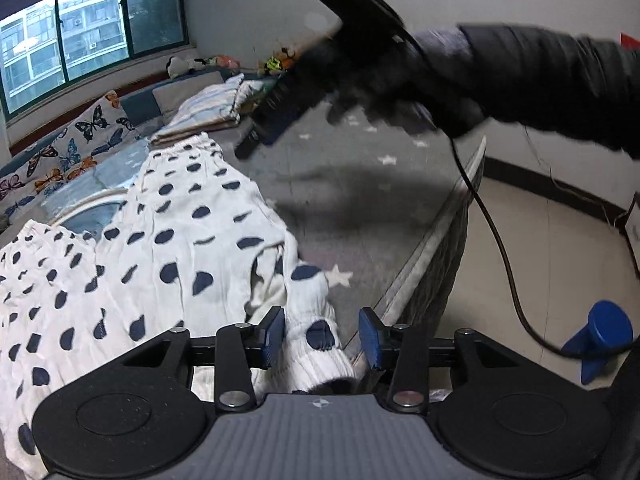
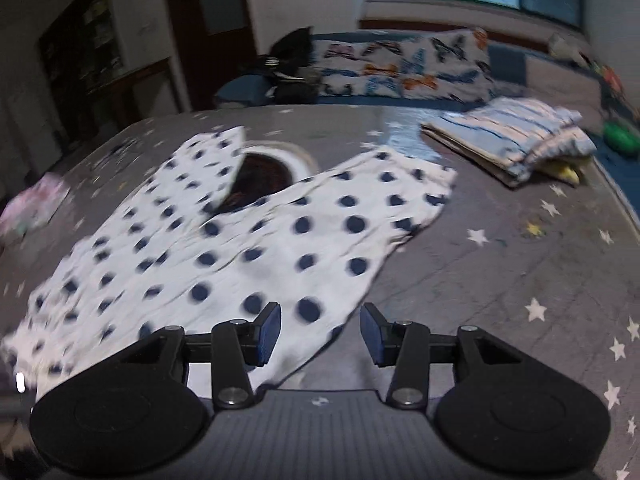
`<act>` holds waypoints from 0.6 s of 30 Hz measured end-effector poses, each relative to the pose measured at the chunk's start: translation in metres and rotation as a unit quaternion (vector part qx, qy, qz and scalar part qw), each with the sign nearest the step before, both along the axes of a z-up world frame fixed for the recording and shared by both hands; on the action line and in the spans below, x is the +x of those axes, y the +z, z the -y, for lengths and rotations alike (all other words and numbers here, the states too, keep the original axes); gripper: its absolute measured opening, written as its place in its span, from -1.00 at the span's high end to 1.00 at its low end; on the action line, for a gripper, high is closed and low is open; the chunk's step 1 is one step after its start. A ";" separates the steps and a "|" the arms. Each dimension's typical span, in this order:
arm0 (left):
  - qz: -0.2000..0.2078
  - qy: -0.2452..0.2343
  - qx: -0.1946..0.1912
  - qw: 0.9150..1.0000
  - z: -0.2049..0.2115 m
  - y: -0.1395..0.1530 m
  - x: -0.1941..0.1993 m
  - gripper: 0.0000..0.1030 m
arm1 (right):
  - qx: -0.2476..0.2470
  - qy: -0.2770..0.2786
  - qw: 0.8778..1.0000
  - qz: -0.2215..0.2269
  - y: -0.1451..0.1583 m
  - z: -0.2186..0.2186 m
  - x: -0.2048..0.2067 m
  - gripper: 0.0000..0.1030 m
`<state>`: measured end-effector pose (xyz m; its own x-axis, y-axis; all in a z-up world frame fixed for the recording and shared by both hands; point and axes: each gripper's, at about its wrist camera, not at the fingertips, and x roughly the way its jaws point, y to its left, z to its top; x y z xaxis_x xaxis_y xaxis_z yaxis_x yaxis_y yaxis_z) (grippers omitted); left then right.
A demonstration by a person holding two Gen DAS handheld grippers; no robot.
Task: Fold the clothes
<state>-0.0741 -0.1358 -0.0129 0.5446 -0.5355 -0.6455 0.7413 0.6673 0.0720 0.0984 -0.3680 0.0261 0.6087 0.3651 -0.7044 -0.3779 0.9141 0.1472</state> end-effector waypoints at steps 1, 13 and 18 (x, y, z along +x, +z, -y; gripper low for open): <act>-0.001 0.001 0.003 1.000 0.000 -0.003 0.002 0.26 | 0.005 -0.011 1.000 -0.002 -0.001 0.003 0.008 0.14; -0.056 0.020 -0.071 0.996 -0.029 0.010 0.023 0.74 | 0.029 -0.102 0.994 -0.021 -0.018 0.024 0.127 0.14; -0.078 0.029 -0.096 0.992 -0.037 0.015 0.029 0.74 | 0.029 -0.132 0.990 -0.030 -0.034 0.025 0.171 0.14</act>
<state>-0.0448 -0.0987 0.0022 0.4794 -0.6272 -0.6139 0.6934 0.6994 -0.1732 0.2689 -0.3928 -0.0081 0.6466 0.2399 -0.7241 -0.1157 0.9691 0.2178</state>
